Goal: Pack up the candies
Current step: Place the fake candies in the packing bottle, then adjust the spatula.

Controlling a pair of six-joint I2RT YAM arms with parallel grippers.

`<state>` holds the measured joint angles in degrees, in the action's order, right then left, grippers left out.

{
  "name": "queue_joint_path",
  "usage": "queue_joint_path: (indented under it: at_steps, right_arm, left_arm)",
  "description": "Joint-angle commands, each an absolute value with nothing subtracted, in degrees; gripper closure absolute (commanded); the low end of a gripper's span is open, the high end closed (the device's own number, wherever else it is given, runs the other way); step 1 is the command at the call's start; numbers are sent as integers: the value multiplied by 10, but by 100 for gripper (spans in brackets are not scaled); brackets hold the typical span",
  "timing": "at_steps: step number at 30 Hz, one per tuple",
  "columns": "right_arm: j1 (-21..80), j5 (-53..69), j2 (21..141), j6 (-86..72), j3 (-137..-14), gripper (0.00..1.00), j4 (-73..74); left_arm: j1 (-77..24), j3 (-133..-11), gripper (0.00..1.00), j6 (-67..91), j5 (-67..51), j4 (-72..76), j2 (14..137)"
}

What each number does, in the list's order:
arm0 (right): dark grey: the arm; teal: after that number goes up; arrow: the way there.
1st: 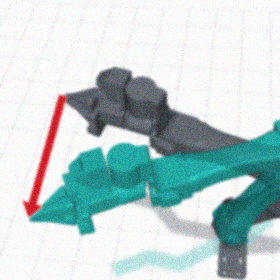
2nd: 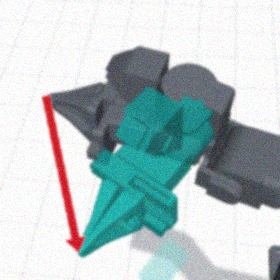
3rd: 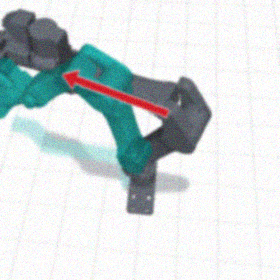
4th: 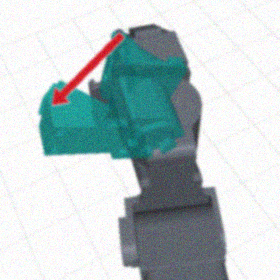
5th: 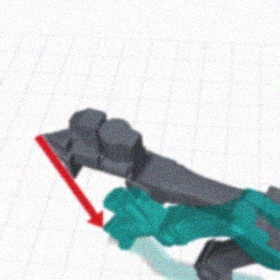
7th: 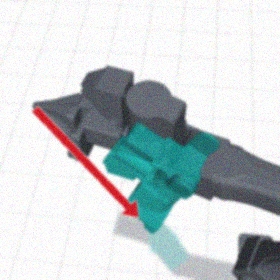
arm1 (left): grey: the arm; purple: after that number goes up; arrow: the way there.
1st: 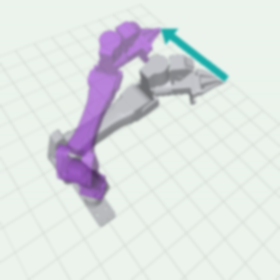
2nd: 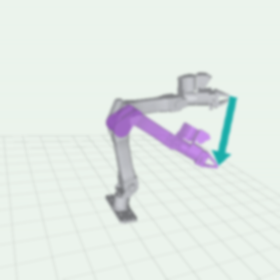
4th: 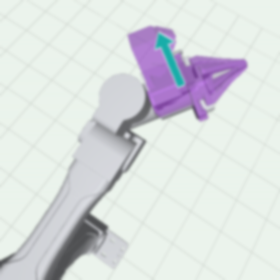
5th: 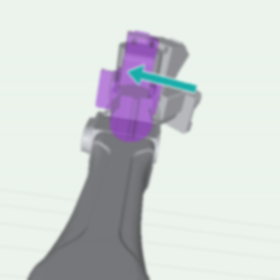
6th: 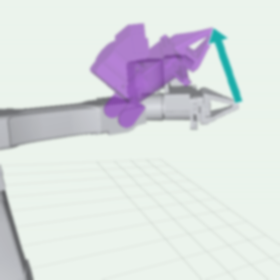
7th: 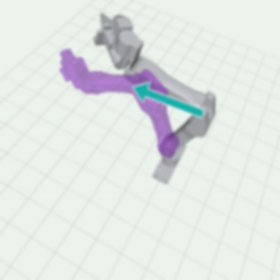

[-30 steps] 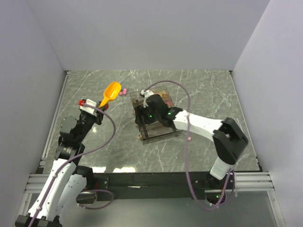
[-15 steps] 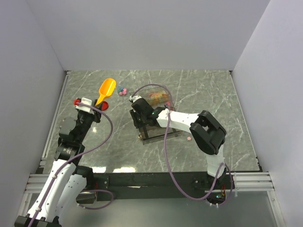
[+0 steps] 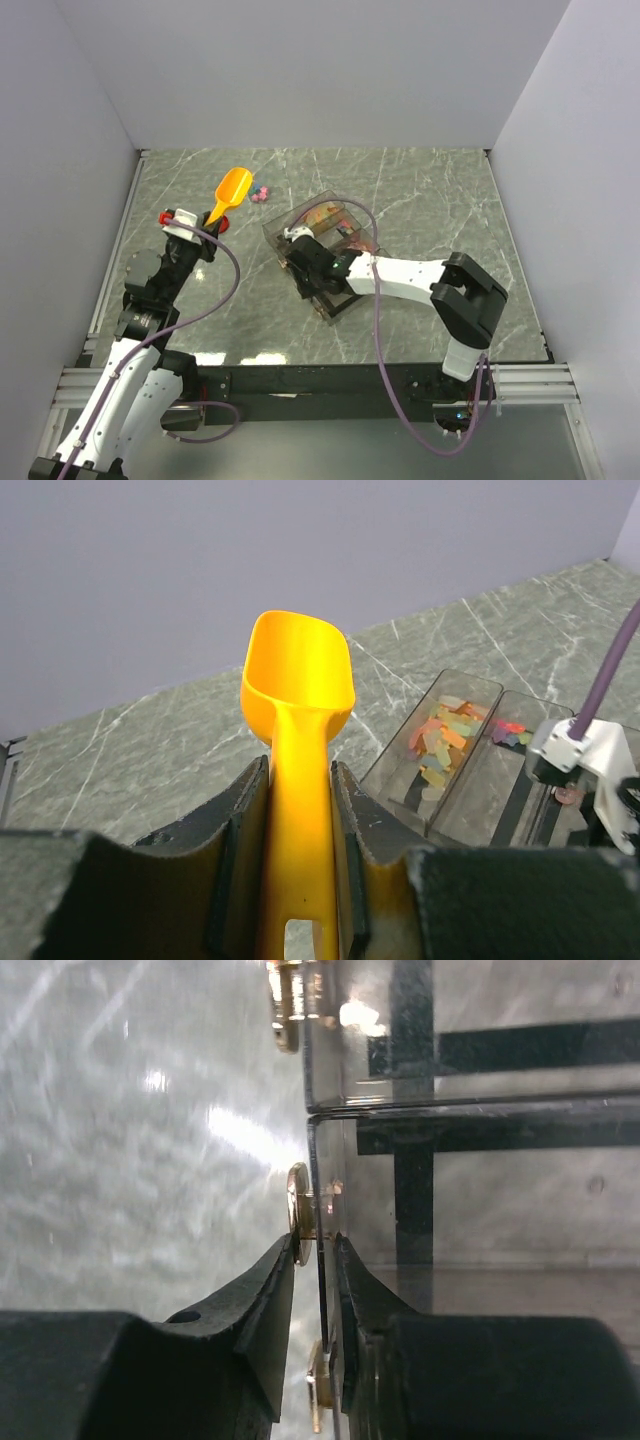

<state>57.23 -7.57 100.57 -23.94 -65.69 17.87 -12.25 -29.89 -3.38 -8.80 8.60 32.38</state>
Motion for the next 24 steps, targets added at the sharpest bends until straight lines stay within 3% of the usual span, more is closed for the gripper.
queue_joint_path:
  at_steps: [1, 8, 16, 20, 24]
  right_arm:
    - [601, -74, 969, -288, -633, 82, 231]
    - [623, -62, 920, -322, -603, 80, 229]
    - [614, -69, 840, -294, -649, 50, 271]
    - [545, -5, 779, -271, -640, 48, 254]
    - [407, 122, 706, -261, -603, 42, 201]
  left_arm:
    - [-126, -312, 95, -35, -112, 101, 313]
    - [-129, -315, 95, -40, -142, 94, 319]
    - [-142, -320, 94, -54, -198, 76, 330]
    - [-156, -323, 94, -68, -274, 69, 339]
    - [-164, -331, 94, -73, -362, 61, 359]
